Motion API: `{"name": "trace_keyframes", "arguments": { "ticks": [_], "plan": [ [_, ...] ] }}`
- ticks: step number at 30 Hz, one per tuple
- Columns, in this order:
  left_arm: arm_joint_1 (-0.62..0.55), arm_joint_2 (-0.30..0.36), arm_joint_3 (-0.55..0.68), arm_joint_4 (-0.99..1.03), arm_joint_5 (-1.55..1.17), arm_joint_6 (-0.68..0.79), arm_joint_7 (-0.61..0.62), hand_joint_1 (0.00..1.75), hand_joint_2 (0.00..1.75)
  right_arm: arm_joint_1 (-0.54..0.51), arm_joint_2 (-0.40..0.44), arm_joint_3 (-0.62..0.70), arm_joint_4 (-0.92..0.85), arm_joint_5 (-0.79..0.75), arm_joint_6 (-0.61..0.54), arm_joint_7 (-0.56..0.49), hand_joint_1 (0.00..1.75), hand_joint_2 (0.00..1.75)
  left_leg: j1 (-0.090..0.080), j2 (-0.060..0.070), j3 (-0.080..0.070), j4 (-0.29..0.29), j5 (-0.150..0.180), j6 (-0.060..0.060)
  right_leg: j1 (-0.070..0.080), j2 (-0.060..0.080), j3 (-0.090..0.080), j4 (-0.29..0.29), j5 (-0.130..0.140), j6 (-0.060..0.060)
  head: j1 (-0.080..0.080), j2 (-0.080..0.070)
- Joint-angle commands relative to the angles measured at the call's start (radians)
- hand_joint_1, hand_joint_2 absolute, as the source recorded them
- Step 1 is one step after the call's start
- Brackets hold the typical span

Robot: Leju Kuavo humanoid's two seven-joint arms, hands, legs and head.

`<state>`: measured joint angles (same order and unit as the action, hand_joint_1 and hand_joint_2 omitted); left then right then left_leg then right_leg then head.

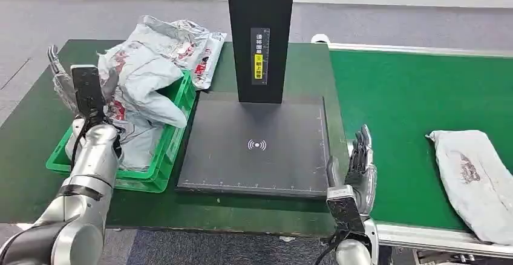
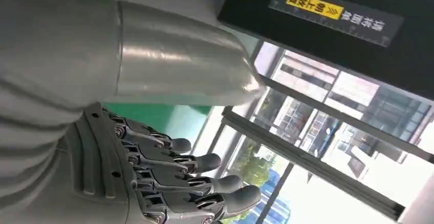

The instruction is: Moved the parcel from conveyor to table for the left to box.

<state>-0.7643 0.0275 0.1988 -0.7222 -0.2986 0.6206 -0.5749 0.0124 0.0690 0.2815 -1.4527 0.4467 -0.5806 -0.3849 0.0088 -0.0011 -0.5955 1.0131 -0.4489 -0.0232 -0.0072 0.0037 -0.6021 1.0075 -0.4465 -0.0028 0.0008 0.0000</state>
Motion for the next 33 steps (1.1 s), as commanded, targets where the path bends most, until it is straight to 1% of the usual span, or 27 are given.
{"name": "trace_keyframes", "arguments": {
  "ticks": [1,3,6,8,9,10,14,15,16,17,18,19,20,22,24,27,28,30,31,33],
  "plan": [
    [0.043,-0.072,-0.053,-0.144,0.266,-0.034,-0.04,0.0,1.75,-0.09,-0.009,-0.094,0.132,-0.035,-0.006,-0.028,0.0,0.0,0.0,-0.001,0.002,-0.003,0.001,0.002,0.0,-0.001,0.003,-0.003,0.001,0.001,0.0,0.0],
    [0.035,-0.064,-0.08,-0.129,0.255,0.011,-0.031,0.0,1.75,-0.097,-0.01,-0.099,0.147,-0.036,-0.005,-0.028,0.0,0.0,0.0,-0.002,0.002,-0.002,0.001,0.002,-0.001,-0.003,0.003,-0.003,0.0,0.001,0.0,0.0],
    [-0.013,-0.043,-0.096,-0.027,0.262,0.041,0.012,0.0,1.75,-0.095,-0.014,-0.104,0.158,-0.04,-0.006,-0.03,0.0,0.0,0.001,-0.002,0.002,-0.002,0.001,0.001,0.0,-0.003,0.004,-0.003,0.001,0.001,0.0,0.0],
    [-0.04,-0.033,-0.089,0.026,0.278,0.048,0.001,0.0,1.75,-0.086,-0.015,-0.104,0.15,-0.041,-0.006,-0.03,0.0,0.0,0.0,-0.002,0.001,-0.001,0.001,0.001,-0.001,-0.002,0.002,-0.001,0.0,0.0,0.0,0.0],
    [-0.046,-0.031,-0.087,0.038,0.283,0.046,-0.005,0.0,1.75,-0.082,-0.015,-0.103,0.145,-0.041,-0.007,-0.03,0.0,0.0,0.0,-0.004,0.002,-0.002,0.001,0.001,0.0,-0.004,0.003,-0.002,0.0,0.0,0.0,0.0],
    [-0.046,-0.031,-0.087,0.038,0.283,0.046,-0.005,0.0,1.75,-0.082,-0.015,-0.103,0.145,-0.041,-0.007,-0.03,0.0,0.0,0.001,-0.002,0.001,-0.001,0.0,0.001,0.0,-0.002,0.002,-0.001,0.0,0.0,0.0,0.0],
    [-0.059,-0.023,-0.081,0.07,0.256,0.078,-0.008,0.0,1.75,-0.076,-0.018,-0.102,0.144,-0.04,-0.007,-0.026,0.0,0.0,0.0,-0.002,0.0,0.0,0.0,0.001,0.0,-0.002,0.001,-0.001,0.0,0.0,0.0,0.0],
    [-0.064,-0.021,-0.084,0.083,0.264,0.059,0.003,0.0,1.75,-0.07,-0.022,-0.102,0.141,-0.041,-0.007,-0.026,0.0,0.0,0.001,-0.001,0.002,-0.001,0.0,0.001,0.0,-0.001,0.002,-0.002,0.0,0.0,0.0,0.0],
    [-0.06,-0.026,-0.074,0.075,0.304,-0.004,0.005,0.0,1.75,-0.063,-0.022,-0.106,0.134,-0.041,-0.01,-0.027,0.0,1.75,0.001,-0.001,0.001,0.0,0.0,0.0,0.0,-0.001,0.001,-0.001,0.0,0.0,0.0,0.0],
    [-0.048,-0.03,-0.078,0.06,0.33,-0.058,-0.003,0.0,1.75,-0.059,-0.023,-0.108,0.13,-0.042,-0.011,-0.028,0.0,1.75,0.0,-0.002,0.002,-0.001,0.0,0.001,0.0,-0.002,0.003,-0.002,0.0,0.0,0.0,0.0],
    [-0.037,-0.037,-0.085,0.046,0.336,-0.076,-0.008,0.0,1.75,-0.055,-0.023,-0.111,0.127,-0.042,-0.013,-0.029,0.0,1.75,0.0,-0.002,0.001,-0.001,0.0,0.001,0.0,-0.002,0.002,-0.001,0.0,0.0,0.0,0.0],
    [-0.016,-0.052,-0.092,0.017,0.376,-0.151,-0.001,0.0,1.75,-0.055,-0.022,-0.115,0.125,-0.042,-0.011,-0.03,0.0,1.75,0.0,-0.003,0.003,-0.002,0.0,0.001,0.0,-0.003,0.004,-0.003,0.0,0.001,0.0,0.0],
    [0.006,-0.06,-0.132,-0.015,0.392,-0.245,0.017,0.0,1.75,-0.068,-0.024,-0.121,0.141,-0.039,-0.012,-0.032,0.0,1.75,0.0,-0.002,0.002,-0.001,0.0,0.001,0.0,-0.002,0.002,-0.002,0.0,0.0,0.0,0.0],
    [0.042,-0.084,-0.198,-0.052,0.42,-0.348,0.061,0.0,1.75,-0.108,-0.028,-0.139,0.195,-0.017,-0.024,-0.021,0.0,1.75,0.0,-0.003,0.002,-0.002,0.001,0.001,0.0,-0.003,0.003,-0.002,0.0,0.001,0.0,0.0],
    [0.047,-0.097,-0.205,-0.053,0.421,-0.337,0.058,0.0,1.75,-0.119,-0.031,-0.145,0.206,-0.018,-0.021,-0.021,0.0,1.75,-0.001,-0.002,0.002,-0.003,0.001,0.002,-0.001,-0.003,0.003,-0.003,0.001,0.001,0.0,0.0],
    [0.046,-0.09,-0.204,-0.053,0.421,-0.338,0.058,0.0,1.75,-0.12,-0.029,-0.144,0.209,-0.018,-0.02,-0.021,0.0,1.75,0.0,-0.002,0.001,-0.001,0.001,0.001,-0.001,-0.002,0.002,-0.002,0.0,0.001,0.0,0.0],
    [0.049,-0.087,-0.229,-0.054,0.422,-0.372,0.062,0.0,1.75,-0.129,-0.028,-0.149,0.224,-0.007,-0.027,-0.021,0.0,1.75,0.0,-0.003,0.0,-0.001,0.0,0.001,-0.001,-0.003,0.001,-0.001,0.0,0.001,0.0,0.0],
    [0.087,-0.111,-0.297,-0.074,0.434,-0.5,0.071,0.0,1.75,-0.186,-0.035,-0.176,0.297,-0.001,-0.027,0.0,0.0,1.75,0.0,-0.003,0.002,-0.002,0.001,0.002,-0.002,-0.003,0.004,-0.003,0.001,0.001,0.0,0.0],
    [0.111,-0.122,-0.339,-0.09,0.418,-0.53,0.064,0.0,1.75,-0.222,-0.04,-0.191,0.347,0.007,-0.023,0.011,0.0,1.75,0.0,0.0,0.001,-0.001,0.0,0.001,-0.002,-0.001,0.001,-0.002,0.001,0.001,0.0,0.0],
    [0.163,-0.155,-0.439,-0.117,0.373,-0.591,0.039,0.0,1.75,-0.3,-0.062,-0.232,0.478,0.032,-0.017,0.053,0.0,1.75,-0.002,0.0,0.002,-0.002,0.001,0.002,-0.004,-0.001,0.002,-0.003,0.001,0.002,0.0,0.0]
  ]
}}
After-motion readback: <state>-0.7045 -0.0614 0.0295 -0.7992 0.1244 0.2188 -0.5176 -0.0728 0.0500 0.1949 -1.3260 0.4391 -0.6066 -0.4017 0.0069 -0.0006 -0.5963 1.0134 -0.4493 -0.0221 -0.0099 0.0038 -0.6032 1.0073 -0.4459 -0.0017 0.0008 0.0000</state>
